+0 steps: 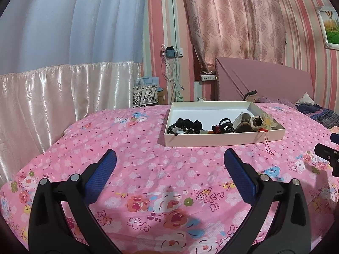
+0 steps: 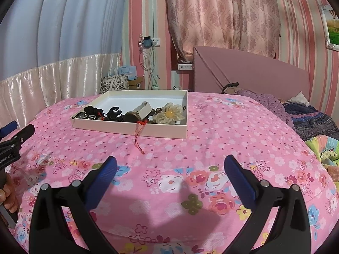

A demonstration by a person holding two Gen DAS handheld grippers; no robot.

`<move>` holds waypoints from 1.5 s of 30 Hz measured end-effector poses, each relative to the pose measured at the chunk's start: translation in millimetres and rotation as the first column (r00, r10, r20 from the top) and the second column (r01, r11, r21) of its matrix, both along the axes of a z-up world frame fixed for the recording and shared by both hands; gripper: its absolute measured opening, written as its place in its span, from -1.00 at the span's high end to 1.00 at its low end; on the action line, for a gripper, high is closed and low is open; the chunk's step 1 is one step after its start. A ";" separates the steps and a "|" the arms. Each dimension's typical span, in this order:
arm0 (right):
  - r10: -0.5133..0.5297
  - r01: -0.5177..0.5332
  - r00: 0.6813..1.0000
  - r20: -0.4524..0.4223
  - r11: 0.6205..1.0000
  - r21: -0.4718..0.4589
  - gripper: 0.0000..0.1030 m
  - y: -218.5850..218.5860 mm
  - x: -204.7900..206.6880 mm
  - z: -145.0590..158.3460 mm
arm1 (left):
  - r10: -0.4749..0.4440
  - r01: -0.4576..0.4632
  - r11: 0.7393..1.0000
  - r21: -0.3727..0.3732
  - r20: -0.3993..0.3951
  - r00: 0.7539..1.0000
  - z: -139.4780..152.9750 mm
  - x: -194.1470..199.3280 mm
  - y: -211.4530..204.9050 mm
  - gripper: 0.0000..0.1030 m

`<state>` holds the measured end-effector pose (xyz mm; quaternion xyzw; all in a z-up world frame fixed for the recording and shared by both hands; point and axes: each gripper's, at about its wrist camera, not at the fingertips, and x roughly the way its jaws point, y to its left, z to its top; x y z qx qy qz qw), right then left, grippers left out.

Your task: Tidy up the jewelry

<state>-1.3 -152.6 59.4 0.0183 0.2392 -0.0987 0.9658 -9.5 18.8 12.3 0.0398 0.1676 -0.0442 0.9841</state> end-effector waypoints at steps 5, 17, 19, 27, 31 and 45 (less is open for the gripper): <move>-0.002 0.002 1.000 0.000 1.000 -0.002 -0.96 0.3 -0.9 0.1 | 0.000 0.000 1.000 -0.002 -0.002 1.000 0.0 0.2 0.0 -0.94; -0.022 0.022 1.000 -0.005 1.000 -0.020 -0.96 0.0 -1.0 0.6 | -0.001 0.001 1.000 0.011 0.001 1.000 -0.5 0.2 -1.2 -0.94; -0.031 0.031 1.000 0.000 0.999 -0.034 -0.96 0.9 -2.2 1.4 | -0.001 0.001 1.000 0.016 0.006 1.000 -0.1 -0.7 -1.7 -0.94; -0.032 0.031 1.000 -0.002 0.999 -0.032 -0.96 -0.8 -3.5 2.3 | 0.022 -0.022 1.000 -0.003 0.007 1.000 1.7 -1.2 3.0 -0.94; -0.032 0.032 0.999 -0.005 0.999 -0.027 -0.96 -2.0 -3.3 3.5 | 0.036 -0.036 0.999 0.010 -0.001 0.999 1.3 0.7 1.5 -0.94; -0.039 0.039 0.999 -0.022 0.999 -0.004 -0.96 -7.6 -3.1 4.3 | 0.051 -0.050 0.998 0.032 -0.008 0.999 0.5 2.8 -1.8 -0.94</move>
